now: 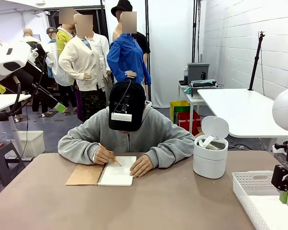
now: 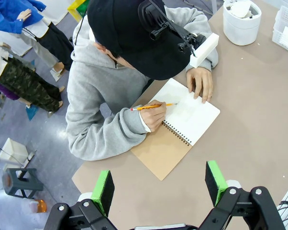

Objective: Sort the paper based on its condition.
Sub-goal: If a person hands you a paper, place it in the Organizing basket , and if it's crumpled, put it in the Trash can.

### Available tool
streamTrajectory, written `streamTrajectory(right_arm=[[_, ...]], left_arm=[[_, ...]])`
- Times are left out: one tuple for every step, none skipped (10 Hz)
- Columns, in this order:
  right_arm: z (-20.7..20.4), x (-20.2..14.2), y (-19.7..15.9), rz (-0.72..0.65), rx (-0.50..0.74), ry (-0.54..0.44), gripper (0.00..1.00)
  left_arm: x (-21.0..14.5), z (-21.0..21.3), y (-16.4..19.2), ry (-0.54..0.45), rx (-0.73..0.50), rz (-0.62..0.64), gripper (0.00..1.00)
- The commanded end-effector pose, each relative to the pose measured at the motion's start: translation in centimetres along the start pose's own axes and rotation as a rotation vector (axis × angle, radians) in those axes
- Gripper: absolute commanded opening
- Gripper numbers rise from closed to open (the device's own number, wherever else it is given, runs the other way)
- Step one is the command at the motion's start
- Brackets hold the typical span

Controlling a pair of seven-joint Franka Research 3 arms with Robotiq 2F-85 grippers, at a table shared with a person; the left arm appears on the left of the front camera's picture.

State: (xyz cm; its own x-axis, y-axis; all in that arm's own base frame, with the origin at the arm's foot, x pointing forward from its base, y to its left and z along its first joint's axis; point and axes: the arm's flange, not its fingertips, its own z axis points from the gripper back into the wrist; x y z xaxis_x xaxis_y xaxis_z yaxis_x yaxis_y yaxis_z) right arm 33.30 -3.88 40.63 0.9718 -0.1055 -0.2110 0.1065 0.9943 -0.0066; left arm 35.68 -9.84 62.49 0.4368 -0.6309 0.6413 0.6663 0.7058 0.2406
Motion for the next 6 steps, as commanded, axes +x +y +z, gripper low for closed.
streamTrajectory(right_arm=[[-4.1, -5.6, 1.1, 0.065, 0.017, -0.075, 1.0], [-3.1, -5.6, 1.9, 0.122, 0.034, -0.076, 1.0], [0.7, -0.3, 0.3, 0.019, -0.001, -0.023, 1.0], [0.7, -0.3, 0.3, 0.019, -0.001, -0.023, 1.0], [0.7, -0.3, 0.3, 0.019, -0.001, -0.023, 1.0], [0.7, -0.3, 0.3, 0.019, -0.001, -0.023, 1.0]], left_arm=[[-0.1, 0.0, 0.1, -0.001, 0.0, 0.002, 1.0], [-0.1, 0.0, 0.1, -0.001, 0.0, 0.002, 1.0], [-0.1, 0.0, 0.1, -0.001, 0.0, 0.002, 1.0], [-0.1, 0.0, 0.1, -0.001, 0.0, 0.002, 1.0], [-0.1, 0.0, 0.1, -0.001, 0.0, 0.002, 1.0], [-0.1, 0.0, 0.1, -0.001, 0.0, 0.002, 1.0]])
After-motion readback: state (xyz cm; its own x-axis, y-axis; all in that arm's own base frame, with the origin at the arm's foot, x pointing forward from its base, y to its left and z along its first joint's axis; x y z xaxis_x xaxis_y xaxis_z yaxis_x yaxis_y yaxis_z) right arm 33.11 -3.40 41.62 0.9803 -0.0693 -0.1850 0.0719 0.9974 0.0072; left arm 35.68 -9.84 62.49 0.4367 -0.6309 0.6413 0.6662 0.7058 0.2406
